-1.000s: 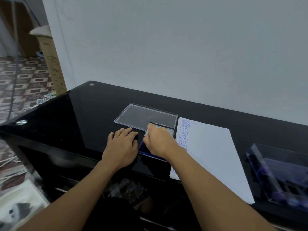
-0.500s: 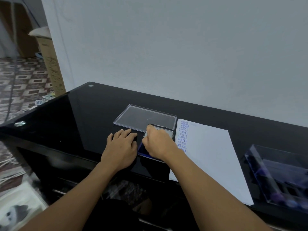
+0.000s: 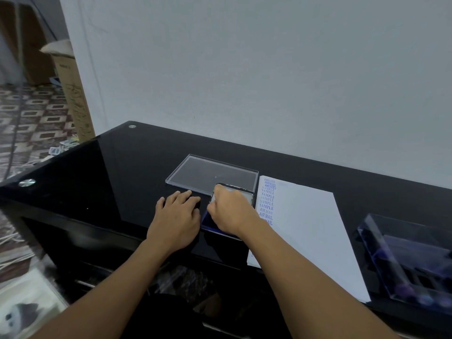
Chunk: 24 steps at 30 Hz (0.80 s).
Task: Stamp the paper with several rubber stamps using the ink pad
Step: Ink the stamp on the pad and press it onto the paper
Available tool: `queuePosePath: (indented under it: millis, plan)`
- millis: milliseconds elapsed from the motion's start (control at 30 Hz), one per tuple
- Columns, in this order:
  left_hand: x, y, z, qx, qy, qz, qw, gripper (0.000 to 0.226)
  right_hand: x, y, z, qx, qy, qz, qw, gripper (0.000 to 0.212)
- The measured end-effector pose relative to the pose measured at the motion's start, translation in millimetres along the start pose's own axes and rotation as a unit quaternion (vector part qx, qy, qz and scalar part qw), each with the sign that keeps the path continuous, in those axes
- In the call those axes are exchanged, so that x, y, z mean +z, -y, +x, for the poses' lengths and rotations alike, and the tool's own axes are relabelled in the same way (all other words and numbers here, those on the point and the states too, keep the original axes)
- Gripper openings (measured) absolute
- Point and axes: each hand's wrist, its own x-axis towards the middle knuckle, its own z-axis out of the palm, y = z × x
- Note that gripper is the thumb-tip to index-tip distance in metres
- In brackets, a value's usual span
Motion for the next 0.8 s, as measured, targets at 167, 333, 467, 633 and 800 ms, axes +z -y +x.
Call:
queuePosePath:
  millis: [167, 333, 467, 633, 800]
  plan:
    - [0.4, -0.9, -0.6, 0.000, 0.002, -0.003, 1.000, 0.044, 1.5, -1.5, -6.6, -0.013, -0.022, -0.004, 1.000, 0.014]
    - [-0.7, -1.2, -0.3, -0.002, 0.003, -0.002, 1.000, 0.045, 0.8, -0.4, -4.9, -0.011, -0.023, -0.009, 1.000, 0.015]
    - [-1.3, -1.3, -1.1, -0.003, 0.002, -0.005, 1.000, 0.044, -0.4, 0.2, -5.4, -0.013, -0.025, -0.016, 0.999, 0.013]
    - [-0.7, -1.1, -0.8, -0.005, 0.003, -0.007, 1.000, 0.045, 2.3, -2.7, -8.5, -0.026, -0.040, -0.024, 0.999, 0.013]
    - [-2.0, 0.2, 0.0, -0.004, 0.008, -0.011, 1.000, 0.045, 1.8, -2.8, -7.2, -0.028, -0.046, -0.030, 0.998, 0.013]
